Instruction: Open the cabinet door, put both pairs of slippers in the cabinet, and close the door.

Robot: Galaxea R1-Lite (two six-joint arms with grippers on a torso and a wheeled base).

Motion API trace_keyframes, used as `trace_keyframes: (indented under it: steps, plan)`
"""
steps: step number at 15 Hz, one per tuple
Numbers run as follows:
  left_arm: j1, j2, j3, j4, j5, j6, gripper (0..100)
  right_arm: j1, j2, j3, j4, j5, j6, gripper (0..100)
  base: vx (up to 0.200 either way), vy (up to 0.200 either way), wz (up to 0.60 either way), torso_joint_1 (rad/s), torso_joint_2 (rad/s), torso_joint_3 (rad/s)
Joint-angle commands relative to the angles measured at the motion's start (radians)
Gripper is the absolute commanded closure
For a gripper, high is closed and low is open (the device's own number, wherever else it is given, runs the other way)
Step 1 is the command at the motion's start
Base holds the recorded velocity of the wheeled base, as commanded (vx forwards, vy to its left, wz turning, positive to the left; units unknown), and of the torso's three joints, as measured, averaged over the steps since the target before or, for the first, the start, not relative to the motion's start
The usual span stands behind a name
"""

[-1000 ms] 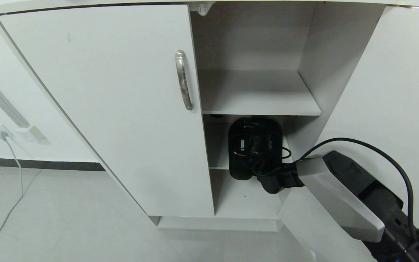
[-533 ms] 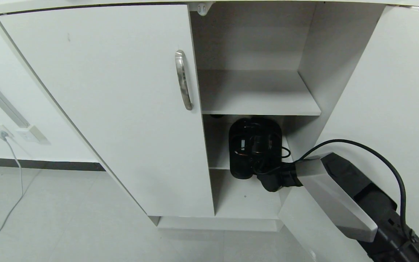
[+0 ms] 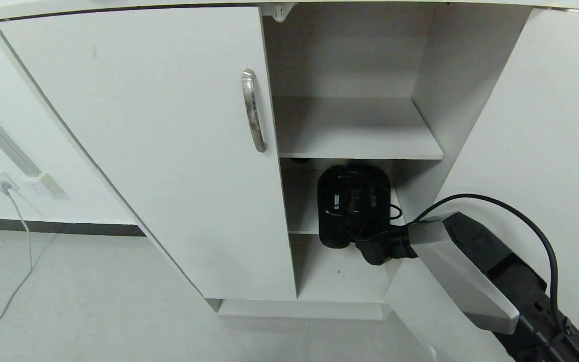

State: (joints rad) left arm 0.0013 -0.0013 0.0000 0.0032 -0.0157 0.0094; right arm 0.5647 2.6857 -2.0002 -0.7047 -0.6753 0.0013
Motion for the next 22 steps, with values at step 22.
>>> trace_keyframes:
  steps: [22]
  plan:
    - [0.000, 0.001, 0.000, 0.000, -0.001, 0.003, 100, 0.158, -0.481, 0.966, -0.443, -0.017, -0.001, 0, 0.000, 0.000, 0.00, 0.000, 0.00, 0.000]
